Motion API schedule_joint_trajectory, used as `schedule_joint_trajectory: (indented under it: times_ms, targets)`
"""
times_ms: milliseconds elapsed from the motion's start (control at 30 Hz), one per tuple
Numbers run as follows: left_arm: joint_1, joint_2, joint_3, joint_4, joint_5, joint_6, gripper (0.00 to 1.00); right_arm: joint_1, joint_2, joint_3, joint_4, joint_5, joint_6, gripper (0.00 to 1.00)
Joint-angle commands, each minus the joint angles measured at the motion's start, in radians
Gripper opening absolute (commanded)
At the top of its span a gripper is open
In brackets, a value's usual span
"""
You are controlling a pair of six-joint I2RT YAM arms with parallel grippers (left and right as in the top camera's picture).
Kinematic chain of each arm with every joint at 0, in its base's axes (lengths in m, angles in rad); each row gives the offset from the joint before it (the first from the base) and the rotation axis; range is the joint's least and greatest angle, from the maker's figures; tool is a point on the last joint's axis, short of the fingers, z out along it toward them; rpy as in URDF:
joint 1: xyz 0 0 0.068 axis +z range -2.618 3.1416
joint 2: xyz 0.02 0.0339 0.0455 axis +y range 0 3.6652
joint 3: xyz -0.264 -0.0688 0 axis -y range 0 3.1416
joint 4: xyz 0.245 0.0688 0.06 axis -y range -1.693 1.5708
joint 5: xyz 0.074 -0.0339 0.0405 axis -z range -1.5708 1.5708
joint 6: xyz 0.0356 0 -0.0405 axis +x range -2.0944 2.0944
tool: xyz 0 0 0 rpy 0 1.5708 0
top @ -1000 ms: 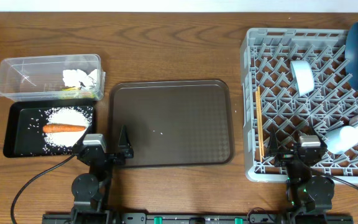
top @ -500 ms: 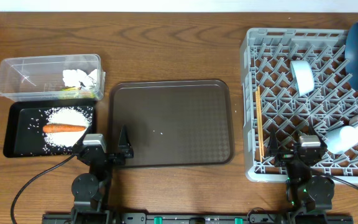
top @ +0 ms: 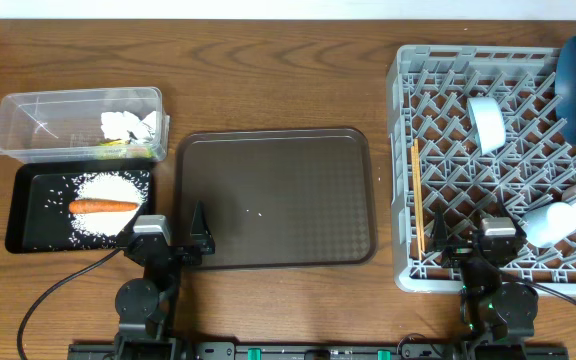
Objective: Sort waste into correct bins and load items into the dishwasher rack
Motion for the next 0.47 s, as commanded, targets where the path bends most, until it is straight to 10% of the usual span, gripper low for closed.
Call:
schedule_joint_trajectory:
  times_ms: [0, 433]
  targets:
    - [-0.003, -0.006, -0.012, -0.047, -0.010, -0.008, 0.99, 0.009, -0.006, -0.002, -0.004, 0.000, -0.013, 0.99]
    - [-0.003, -0.006, -0.012, -0.047, -0.010, -0.009, 0.99, 0.009, -0.006, -0.002, -0.004, 0.000, -0.013, 0.99]
